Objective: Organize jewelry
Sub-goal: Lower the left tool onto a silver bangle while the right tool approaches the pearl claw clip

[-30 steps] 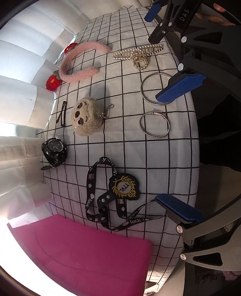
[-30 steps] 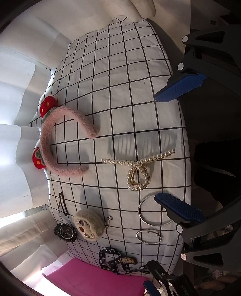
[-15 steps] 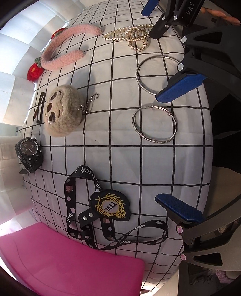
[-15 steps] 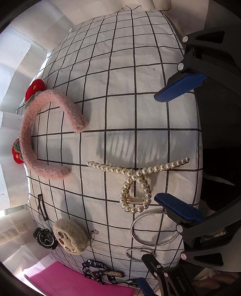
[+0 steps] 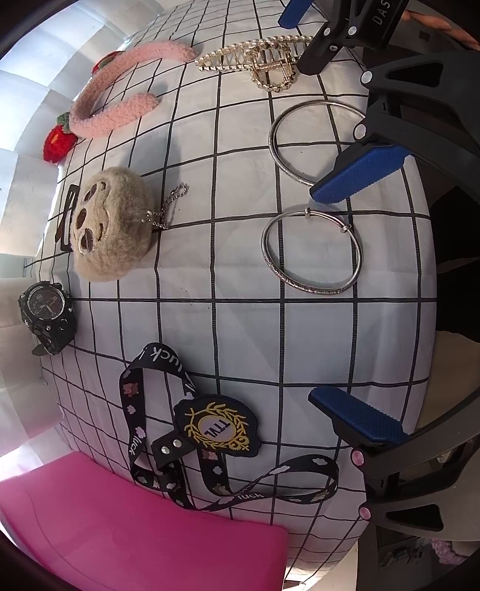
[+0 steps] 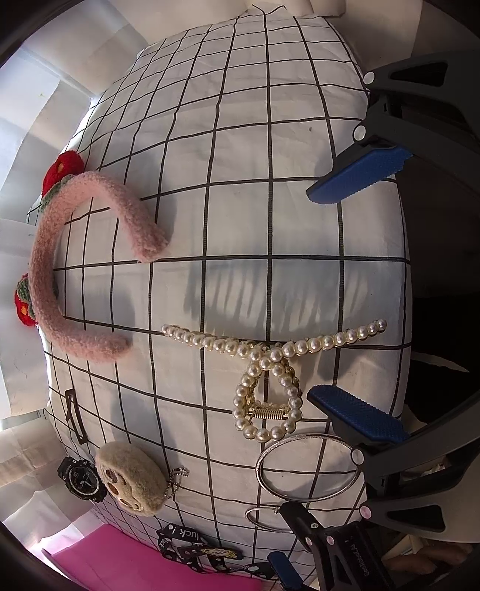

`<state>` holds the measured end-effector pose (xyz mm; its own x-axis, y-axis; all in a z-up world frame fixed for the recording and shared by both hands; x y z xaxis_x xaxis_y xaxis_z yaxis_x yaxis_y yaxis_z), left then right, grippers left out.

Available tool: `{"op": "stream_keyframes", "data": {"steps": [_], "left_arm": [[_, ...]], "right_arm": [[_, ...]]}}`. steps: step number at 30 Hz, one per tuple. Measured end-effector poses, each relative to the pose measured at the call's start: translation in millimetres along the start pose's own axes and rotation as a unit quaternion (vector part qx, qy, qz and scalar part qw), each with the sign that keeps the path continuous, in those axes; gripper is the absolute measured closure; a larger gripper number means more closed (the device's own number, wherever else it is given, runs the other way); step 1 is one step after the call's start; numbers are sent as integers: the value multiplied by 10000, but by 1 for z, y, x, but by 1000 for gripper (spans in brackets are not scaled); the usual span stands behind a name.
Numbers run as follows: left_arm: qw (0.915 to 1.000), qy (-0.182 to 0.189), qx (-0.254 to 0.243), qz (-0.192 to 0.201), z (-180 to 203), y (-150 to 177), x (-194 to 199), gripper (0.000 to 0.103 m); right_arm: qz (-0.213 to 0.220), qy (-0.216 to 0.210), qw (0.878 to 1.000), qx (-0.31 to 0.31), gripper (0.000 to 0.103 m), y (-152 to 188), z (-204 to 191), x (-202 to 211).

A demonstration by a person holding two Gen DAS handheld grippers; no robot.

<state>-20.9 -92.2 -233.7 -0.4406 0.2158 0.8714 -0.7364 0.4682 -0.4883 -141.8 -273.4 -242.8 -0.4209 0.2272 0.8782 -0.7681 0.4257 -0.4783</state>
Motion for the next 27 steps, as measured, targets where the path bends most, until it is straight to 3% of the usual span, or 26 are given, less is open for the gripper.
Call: {"op": "stream_keyframes", "data": {"steps": [3, 21, 25, 27], "left_arm": [[9998, 113, 175, 1, 0, -2, -3, 5], [9998, 131, 150, 84, -2, 1, -5, 7], [9997, 132, 152, 146, -4, 0, 0, 19], [9996, 163, 97, 200, -2, -1, 3, 34]], "right_arm": [[6, 36, 10000, 22, 9, -1, 3, -6], [212, -75, 9996, 144, 11, -5, -6, -18], [256, -169, 9993, 213, 29, -2, -17, -11], [306, -209, 9989, 299, 42, -2, -24, -9]]}}
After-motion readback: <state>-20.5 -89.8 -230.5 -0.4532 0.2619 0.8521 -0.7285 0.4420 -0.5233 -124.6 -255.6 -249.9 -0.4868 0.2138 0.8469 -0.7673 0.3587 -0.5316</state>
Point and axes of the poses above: each gripper's, at about its wrist camera, not at the fingertips, and x roughly against the way its jaws point, z to its right, y to its underside, the point moved 4 cm from there along -x, roughly the way its jaws point, and after that the axes turned 14 degrees about z, right-handed, at the moved point
